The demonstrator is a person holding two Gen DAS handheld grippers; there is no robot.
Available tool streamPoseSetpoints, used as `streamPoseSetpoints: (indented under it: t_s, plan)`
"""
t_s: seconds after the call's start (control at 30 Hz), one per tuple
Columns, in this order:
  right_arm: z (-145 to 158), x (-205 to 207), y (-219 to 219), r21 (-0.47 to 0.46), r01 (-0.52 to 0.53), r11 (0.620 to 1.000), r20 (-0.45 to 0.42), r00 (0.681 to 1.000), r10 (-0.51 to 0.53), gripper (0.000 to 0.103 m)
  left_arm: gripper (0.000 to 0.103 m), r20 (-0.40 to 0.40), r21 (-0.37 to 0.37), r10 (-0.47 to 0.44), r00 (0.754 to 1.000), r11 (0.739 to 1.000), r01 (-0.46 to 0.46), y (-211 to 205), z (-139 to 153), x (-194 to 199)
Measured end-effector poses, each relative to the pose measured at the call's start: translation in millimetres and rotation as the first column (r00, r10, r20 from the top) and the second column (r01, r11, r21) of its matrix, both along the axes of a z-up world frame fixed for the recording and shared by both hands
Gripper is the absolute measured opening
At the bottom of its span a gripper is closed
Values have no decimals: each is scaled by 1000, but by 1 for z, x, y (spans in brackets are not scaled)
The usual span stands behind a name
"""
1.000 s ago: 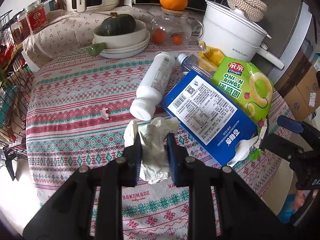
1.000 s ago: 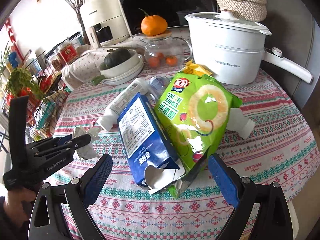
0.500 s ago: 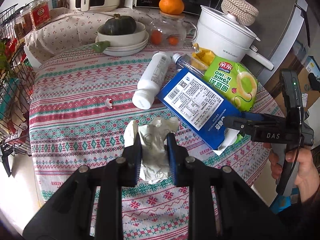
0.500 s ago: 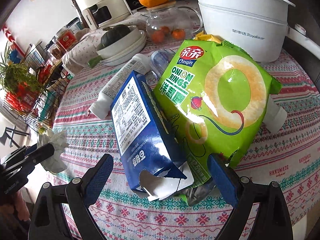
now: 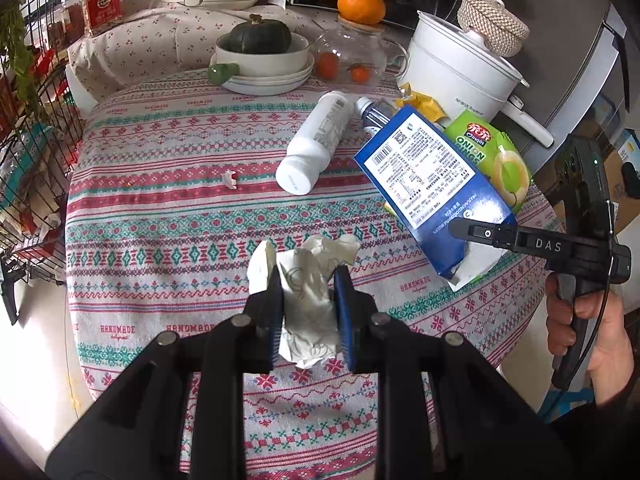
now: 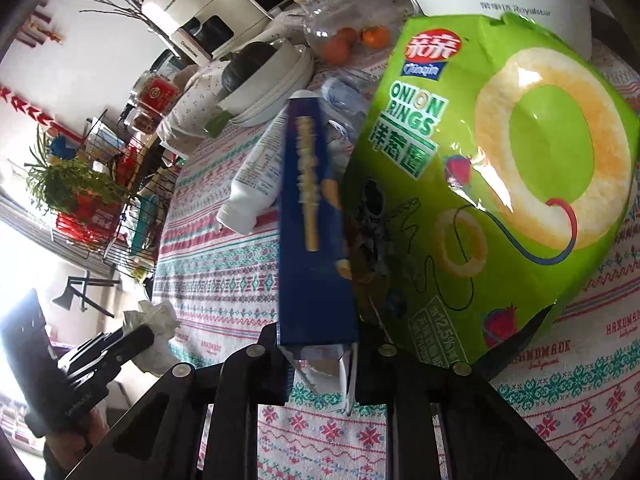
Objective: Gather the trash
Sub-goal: 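Grasp the blue biscuit box with the right tool while the left tool holds the tissue, then drop the blue box into the bin with the right tool while the left tool carries the tissue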
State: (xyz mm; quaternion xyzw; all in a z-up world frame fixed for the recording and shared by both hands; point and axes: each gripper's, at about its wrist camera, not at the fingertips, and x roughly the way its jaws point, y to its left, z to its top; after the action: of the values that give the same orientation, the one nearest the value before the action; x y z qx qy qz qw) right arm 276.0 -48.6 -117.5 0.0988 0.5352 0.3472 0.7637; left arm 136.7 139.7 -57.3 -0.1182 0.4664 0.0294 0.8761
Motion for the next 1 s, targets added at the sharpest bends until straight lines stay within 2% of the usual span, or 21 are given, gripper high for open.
streamPoseSetpoints:
  t_s: [0.27, 0.43, 0.6, 0.67, 0.77, 0.9, 1.0]
  plan:
    - [49, -44, -44, 83, 23, 996, 89, 996, -30, 19, 26, 91, -35, -38, 995, 999, 41, -32, 28, -11]
    - [90, -77, -93, 104, 33, 994, 167, 985, -51, 19, 26, 137, -30, -111, 984, 993, 116, -64, 40, -21]
    - [112, -114, -148, 35, 87, 996, 230, 969, -93, 19, 26, 154, -16, -204, 967, 978, 209, -103, 43, -31]
    - [109, -127, -168, -20, 119, 993, 226, 968, -111, 19, 26, 149, -5, -247, 958, 968, 251, -119, 41, -33]
    - [92, -140, -200, -112, 173, 979, 175, 973, -152, 19, 26, 134, 7, -304, 943, 952, 306, -139, 34, -37]
    - [58, -151, -243, -225, 206, 952, 105, 977, -187, 19, 26, 111, 13, -361, 926, 932, 362, -164, 22, -43]
    - [25, -158, -263, -298, 200, 934, 17, 979, -204, 19, 26, 93, 17, -405, 910, 914, 405, -185, 15, -45]
